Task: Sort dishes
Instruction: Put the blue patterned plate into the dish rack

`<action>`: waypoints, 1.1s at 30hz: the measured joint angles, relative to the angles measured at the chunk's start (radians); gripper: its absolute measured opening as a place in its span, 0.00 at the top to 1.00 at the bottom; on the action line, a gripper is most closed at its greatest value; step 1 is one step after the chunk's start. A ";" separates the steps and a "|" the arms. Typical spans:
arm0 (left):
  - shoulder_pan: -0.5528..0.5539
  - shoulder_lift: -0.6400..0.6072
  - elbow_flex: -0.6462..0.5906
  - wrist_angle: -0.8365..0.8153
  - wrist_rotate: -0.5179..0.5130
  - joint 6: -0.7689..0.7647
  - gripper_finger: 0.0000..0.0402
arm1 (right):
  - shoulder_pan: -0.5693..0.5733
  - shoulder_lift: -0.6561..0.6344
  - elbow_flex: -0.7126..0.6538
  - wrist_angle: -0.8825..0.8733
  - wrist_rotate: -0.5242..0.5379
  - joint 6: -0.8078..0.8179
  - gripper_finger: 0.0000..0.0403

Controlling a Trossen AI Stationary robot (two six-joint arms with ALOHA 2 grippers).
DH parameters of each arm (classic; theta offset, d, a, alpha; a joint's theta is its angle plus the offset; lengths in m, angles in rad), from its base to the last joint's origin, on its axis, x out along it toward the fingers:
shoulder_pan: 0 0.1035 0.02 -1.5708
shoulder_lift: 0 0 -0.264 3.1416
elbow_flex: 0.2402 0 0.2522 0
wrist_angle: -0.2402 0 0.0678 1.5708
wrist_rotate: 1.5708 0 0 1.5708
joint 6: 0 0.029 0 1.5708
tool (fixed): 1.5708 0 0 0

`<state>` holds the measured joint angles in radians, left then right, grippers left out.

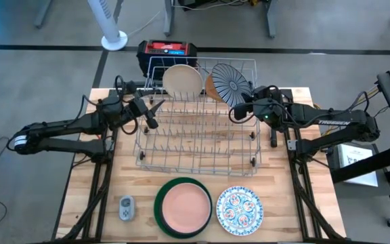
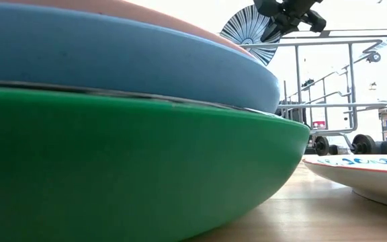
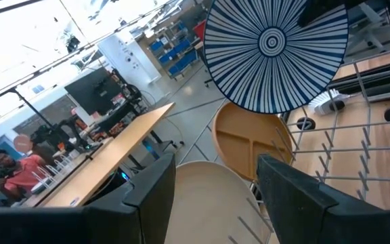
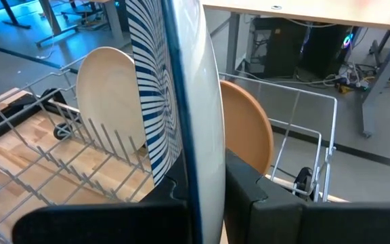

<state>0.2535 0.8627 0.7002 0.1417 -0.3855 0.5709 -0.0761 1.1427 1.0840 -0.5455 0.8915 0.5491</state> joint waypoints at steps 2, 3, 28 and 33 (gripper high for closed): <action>0.000 0.000 0.000 0.000 0.000 0.000 0.51 | 0.000 0.000 0.000 0.000 0.000 0.000 0.95; 0.000 0.000 0.000 0.000 0.000 0.002 0.51 | 0.000 0.000 0.000 0.000 0.000 0.000 0.95; 0.000 -0.001 0.027 0.003 0.505 -0.399 0.51 | -0.002 -0.008 0.001 0.155 -0.563 -0.860 0.95; -0.007 0.008 0.024 -0.001 0.574 -0.482 0.47 | 0.000 -0.007 0.031 0.183 -0.617 -1.054 0.95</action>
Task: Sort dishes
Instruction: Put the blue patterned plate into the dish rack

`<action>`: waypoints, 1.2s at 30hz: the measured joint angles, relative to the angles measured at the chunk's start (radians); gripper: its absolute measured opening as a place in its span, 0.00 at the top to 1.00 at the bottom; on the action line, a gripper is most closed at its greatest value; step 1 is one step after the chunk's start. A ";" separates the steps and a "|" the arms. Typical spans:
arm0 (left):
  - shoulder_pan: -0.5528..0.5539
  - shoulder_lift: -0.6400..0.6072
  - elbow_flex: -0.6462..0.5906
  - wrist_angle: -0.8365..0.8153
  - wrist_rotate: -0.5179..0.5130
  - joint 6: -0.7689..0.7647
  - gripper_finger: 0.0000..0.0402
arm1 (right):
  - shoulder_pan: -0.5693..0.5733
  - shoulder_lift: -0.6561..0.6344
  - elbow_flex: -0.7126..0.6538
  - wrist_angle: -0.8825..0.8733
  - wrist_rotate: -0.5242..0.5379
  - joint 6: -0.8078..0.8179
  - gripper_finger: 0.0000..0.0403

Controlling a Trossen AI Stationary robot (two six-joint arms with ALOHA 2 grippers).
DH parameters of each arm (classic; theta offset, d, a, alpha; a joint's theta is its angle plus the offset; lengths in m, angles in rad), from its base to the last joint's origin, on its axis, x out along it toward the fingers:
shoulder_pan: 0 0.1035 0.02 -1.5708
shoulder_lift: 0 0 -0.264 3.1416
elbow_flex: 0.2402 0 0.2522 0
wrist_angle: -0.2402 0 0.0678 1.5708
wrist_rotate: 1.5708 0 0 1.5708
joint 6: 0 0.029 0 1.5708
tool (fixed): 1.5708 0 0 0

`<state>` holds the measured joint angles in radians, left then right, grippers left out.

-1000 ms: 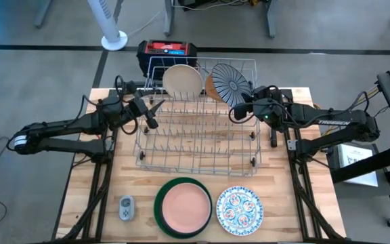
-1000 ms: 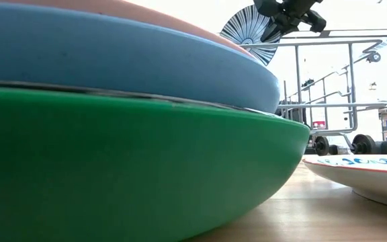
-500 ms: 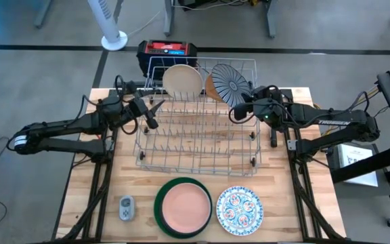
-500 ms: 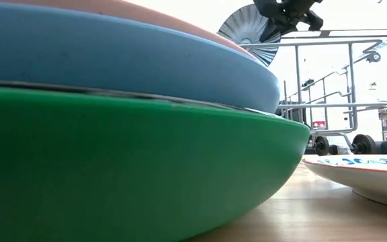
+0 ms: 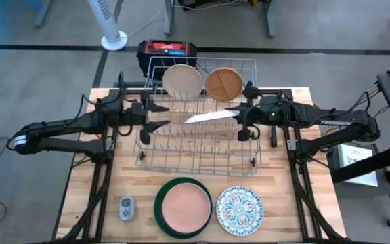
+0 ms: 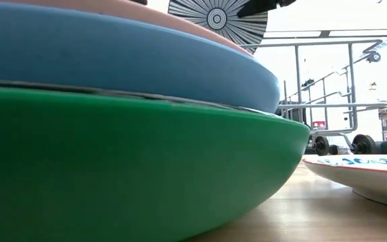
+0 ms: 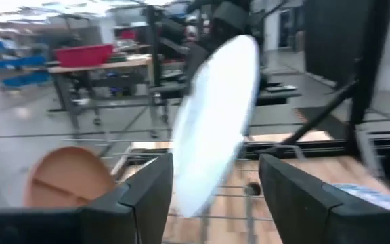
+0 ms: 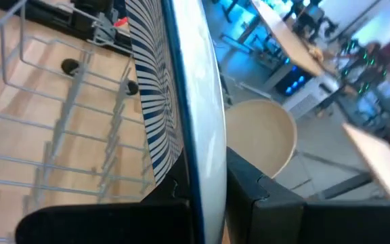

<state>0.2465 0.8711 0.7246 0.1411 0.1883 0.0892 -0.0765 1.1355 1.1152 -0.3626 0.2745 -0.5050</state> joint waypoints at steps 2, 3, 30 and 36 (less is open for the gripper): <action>-0.004 0.012 0.000 0.002 0.005 -0.002 0.44 | -0.002 0.000 0.005 0.001 -0.004 -0.018 0.95; -0.009 0.023 0.000 0.008 0.005 -0.002 0.42 | -0.001 0.000 0.009 0.001 0.006 -0.019 0.95; -0.154 0.310 0.064 0.304 -0.077 -0.100 0.32 | -0.003 0.012 0.022 0.151 -0.196 -0.088 0.95; -0.221 0.377 0.147 0.273 -0.200 -0.083 0.48 | -0.004 0.020 0.011 0.154 -0.223 -0.042 0.95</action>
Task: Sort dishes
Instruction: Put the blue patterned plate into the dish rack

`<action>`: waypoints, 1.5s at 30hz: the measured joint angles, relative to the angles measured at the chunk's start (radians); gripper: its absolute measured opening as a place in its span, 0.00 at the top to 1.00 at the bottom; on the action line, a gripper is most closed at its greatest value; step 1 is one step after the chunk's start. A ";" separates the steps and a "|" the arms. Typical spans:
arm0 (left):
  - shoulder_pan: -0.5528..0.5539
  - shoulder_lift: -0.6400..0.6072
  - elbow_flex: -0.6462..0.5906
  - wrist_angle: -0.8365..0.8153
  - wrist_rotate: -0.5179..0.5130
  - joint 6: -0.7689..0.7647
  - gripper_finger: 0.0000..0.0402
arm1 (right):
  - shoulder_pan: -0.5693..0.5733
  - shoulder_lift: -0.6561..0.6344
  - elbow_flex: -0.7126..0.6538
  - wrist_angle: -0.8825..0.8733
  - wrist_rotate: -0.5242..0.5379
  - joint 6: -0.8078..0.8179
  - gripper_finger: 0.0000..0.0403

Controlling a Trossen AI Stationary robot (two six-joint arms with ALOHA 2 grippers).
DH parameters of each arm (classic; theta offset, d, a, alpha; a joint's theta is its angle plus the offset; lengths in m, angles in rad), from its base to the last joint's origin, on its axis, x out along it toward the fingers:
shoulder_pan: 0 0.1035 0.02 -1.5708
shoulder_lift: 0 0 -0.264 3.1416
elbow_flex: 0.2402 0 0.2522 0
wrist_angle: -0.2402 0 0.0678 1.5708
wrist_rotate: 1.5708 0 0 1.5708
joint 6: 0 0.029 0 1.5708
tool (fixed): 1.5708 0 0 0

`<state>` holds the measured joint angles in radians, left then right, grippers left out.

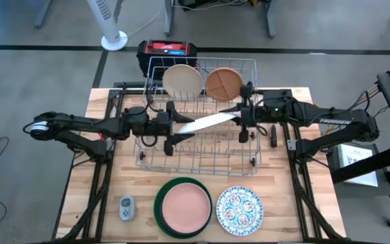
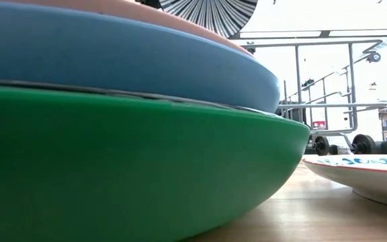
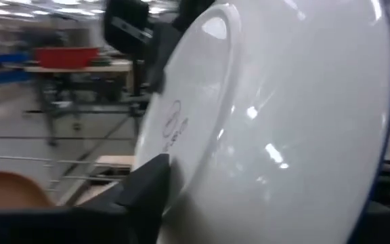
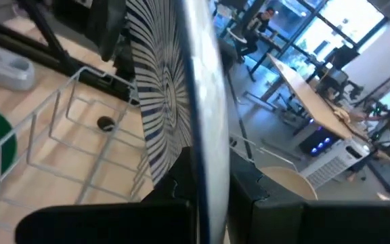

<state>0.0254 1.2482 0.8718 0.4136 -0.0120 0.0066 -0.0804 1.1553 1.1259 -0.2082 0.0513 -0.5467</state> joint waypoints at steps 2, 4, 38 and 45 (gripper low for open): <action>-0.028 0.004 0.019 -0.041 -0.104 0.007 0.55 | 0.000 -0.005 -0.006 0.009 0.004 0.033 0.95; -0.062 0.010 0.024 -0.064 -0.213 0.011 0.62 | 0.000 -0.006 -0.017 0.007 0.005 0.063 0.95; -0.329 -0.039 0.033 -0.169 -1.061 -0.088 0.93 | -0.010 0.024 -0.022 -0.086 0.314 0.337 0.57; -0.478 -0.061 0.033 -0.208 -1.503 -0.106 0.93 | -0.012 -0.036 -0.024 -0.215 0.359 0.440 0.48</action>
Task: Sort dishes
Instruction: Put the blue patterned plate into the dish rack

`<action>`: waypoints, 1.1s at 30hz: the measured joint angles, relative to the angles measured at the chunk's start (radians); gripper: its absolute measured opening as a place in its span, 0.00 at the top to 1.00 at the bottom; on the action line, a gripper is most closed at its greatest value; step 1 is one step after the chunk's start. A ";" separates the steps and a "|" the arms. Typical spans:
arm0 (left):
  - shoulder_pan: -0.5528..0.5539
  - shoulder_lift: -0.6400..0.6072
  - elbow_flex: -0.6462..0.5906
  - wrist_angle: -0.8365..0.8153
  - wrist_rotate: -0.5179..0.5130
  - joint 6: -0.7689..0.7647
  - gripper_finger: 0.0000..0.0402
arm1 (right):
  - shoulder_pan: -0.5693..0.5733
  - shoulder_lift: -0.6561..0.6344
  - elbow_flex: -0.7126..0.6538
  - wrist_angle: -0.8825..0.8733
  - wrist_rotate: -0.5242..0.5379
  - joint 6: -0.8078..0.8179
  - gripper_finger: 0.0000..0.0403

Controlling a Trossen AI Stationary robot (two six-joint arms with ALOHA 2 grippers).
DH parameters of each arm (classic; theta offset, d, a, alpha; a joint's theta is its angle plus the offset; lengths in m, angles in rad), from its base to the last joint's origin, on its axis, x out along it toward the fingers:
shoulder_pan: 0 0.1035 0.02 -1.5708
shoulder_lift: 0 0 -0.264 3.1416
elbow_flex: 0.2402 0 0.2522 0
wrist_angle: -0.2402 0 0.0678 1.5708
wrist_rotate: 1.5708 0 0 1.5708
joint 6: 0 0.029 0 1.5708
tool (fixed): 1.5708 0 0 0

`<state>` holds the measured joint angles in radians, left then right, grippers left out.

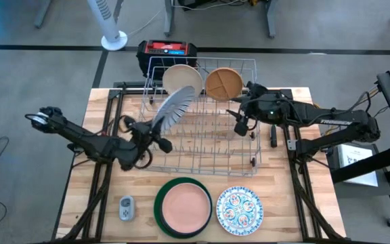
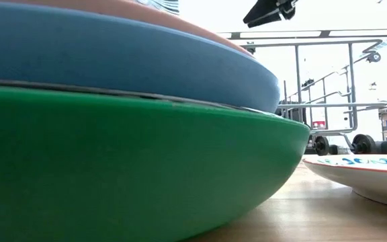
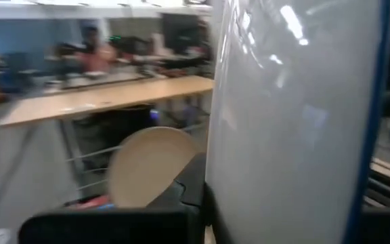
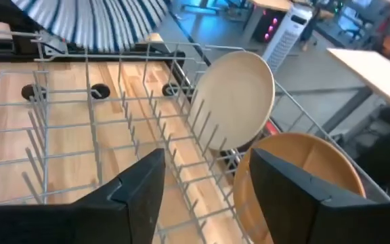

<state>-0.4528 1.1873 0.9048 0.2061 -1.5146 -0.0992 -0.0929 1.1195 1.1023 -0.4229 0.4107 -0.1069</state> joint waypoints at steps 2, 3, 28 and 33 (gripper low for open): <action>-0.036 -0.002 0.004 0.003 -0.073 -0.008 0.93 | 0.000 -0.016 -0.007 0.000 0.000 0.018 0.47; -0.041 -0.004 0.006 0.004 -0.066 -0.014 0.93 | 0.000 -0.022 -0.011 0.000 0.000 0.025 0.47; 0.032 -0.094 -0.017 -0.588 -0.049 -0.486 0.93 | 0.000 -0.038 -0.117 0.006 -0.006 0.102 0.48; 0.037 -0.106 -0.046 -0.667 -0.049 -0.588 0.93 | 0.000 -0.038 -0.117 0.013 -0.006 0.102 0.47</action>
<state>-0.4162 1.0814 0.8588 -0.4608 -1.5635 -0.6872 -0.0925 1.0817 0.9852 -0.4103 0.4042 -0.0051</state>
